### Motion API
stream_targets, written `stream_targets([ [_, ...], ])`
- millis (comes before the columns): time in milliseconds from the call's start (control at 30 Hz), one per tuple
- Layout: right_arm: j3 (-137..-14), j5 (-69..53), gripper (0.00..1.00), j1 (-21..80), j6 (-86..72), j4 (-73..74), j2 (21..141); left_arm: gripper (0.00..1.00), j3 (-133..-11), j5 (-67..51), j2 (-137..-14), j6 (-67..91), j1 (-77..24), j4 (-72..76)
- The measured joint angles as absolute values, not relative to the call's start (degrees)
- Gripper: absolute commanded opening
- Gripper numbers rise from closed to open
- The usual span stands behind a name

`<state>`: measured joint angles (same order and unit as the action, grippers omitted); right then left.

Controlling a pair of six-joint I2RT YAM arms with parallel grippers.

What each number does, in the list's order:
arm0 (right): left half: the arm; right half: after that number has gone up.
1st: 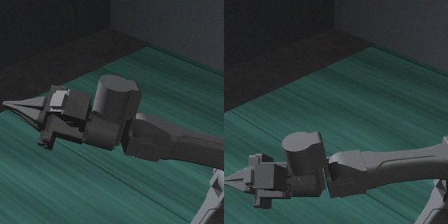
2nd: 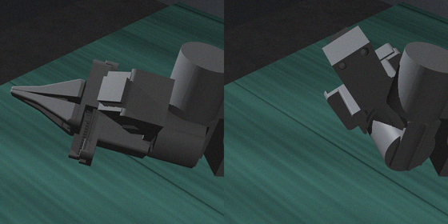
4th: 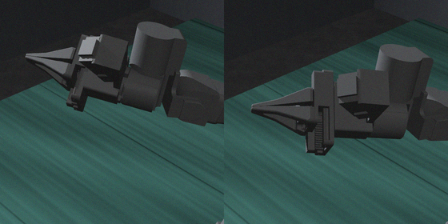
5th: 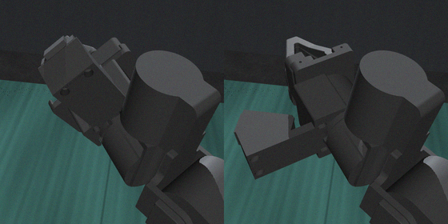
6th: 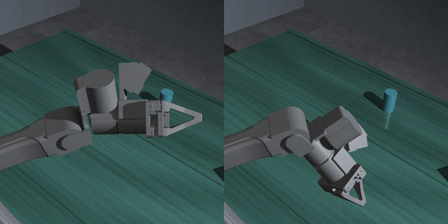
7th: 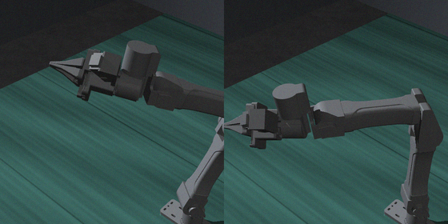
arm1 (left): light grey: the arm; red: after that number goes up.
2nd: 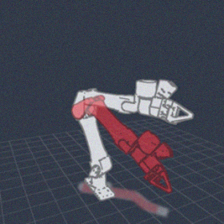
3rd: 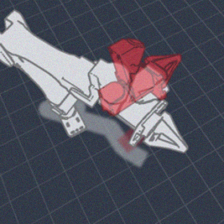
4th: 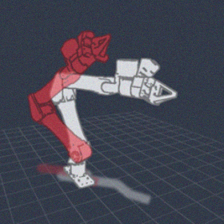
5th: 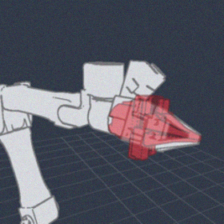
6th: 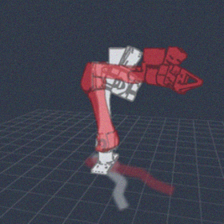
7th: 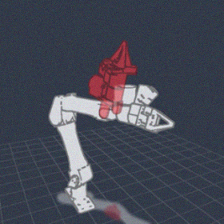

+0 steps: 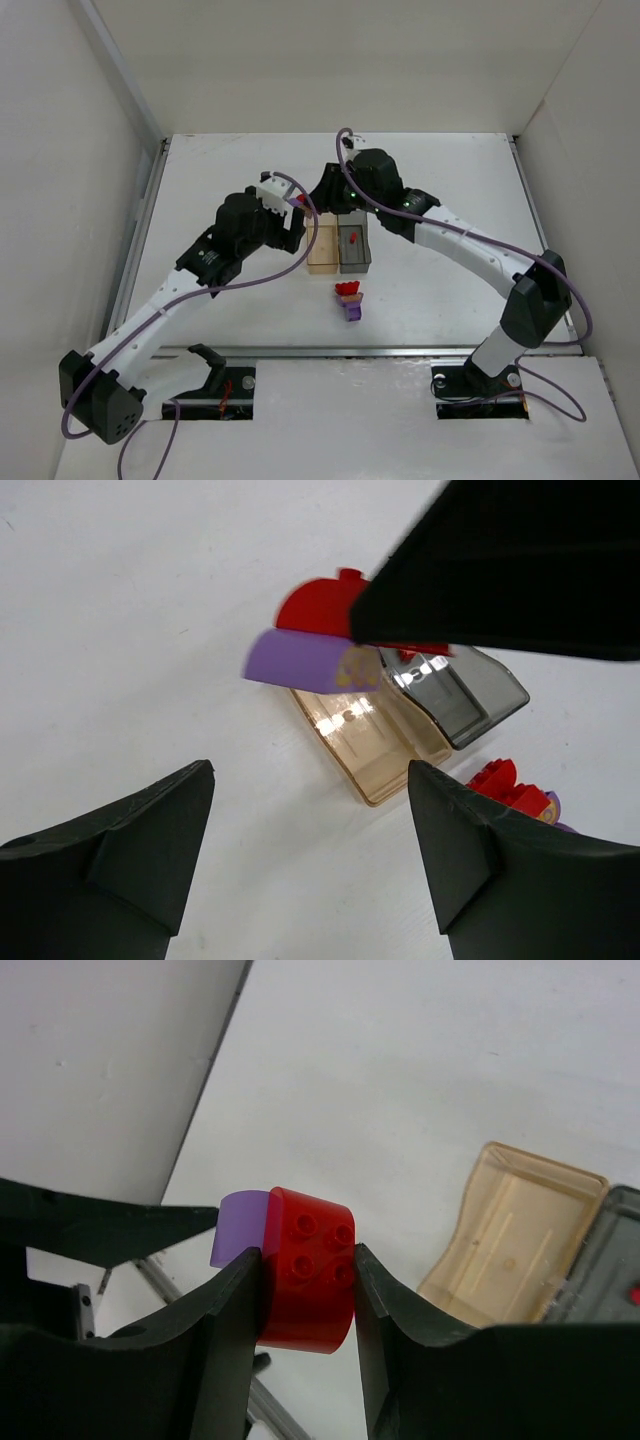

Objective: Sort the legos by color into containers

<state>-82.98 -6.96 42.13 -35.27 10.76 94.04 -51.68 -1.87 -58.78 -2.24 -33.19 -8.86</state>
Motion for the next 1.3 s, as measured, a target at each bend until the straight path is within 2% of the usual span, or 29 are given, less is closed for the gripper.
stream_targets([
  [267, -78.15, -4.69, 0.00, 42.46, -34.39, 9.76, 88.58, 0.72, -52.25, -9.39, -59.72, 0.12, -32.05, -8.05],
  [333, -78.13, -4.69, 0.00, 42.46, -34.39, 9.34, 88.44, 0.75, -52.90, -12.43, -60.71, 0.32, -32.05, -7.64],
  [533, -76.84, -4.67, 0.00, 42.46, -34.28, 8.78, 88.16, 0.75, -56.82, -19.14, -66.50, 1.63, -31.46, -6.48],
  [667, -75.83, -4.64, 0.00, 42.46, -34.28, 8.80, 86.87, 0.56, -56.82, -20.78, -67.00, 3.40, -29.67, -5.58],
  [733, -75.46, -4.64, 0.00, 42.46, -34.28, 8.67, 86.13, 0.42, -56.88, -21.02, -67.00, 4.03, -29.04, -4.95],
  [833, -75.24, -4.54, 0.00, 42.46, -34.28, 8.54, 85.30, 0.33, -56.93, -20.99, -67.00, 4.56, -28.97, -4.58],
  [933, -75.16, -4.60, 0.00, 42.46, -34.26, 8.47, 85.19, 0.28, -56.93, -20.80, -67.02, 4.82, -28.97, -4.40],
  [1033, -74.87, -4.82, 0.00, 42.46, -34.28, 8.45, 85.10, 0.31, -56.95, -20.80, -67.07, 5.02, -28.97, -4.40],
  [1133, -74.32, -4.95, 0.00, 42.46, -34.28, 8.12, 85.08, 0.54, -57.04, -21.39, -67.16, 4.99, -28.97, -4.36],
  [1267, -73.56, -5.08, 0.00, 42.46, -34.26, 8.16, 85.06, 0.54, -57.28, -22.46, -67.81, 4.99, -28.97, -4.10],
  [1300, -73.45, -5.13, 0.00, 42.46, -34.26, 8.14, 85.06, 0.50, -57.36, -22.55, -68.03, 4.99, -28.97, -4.08],
])
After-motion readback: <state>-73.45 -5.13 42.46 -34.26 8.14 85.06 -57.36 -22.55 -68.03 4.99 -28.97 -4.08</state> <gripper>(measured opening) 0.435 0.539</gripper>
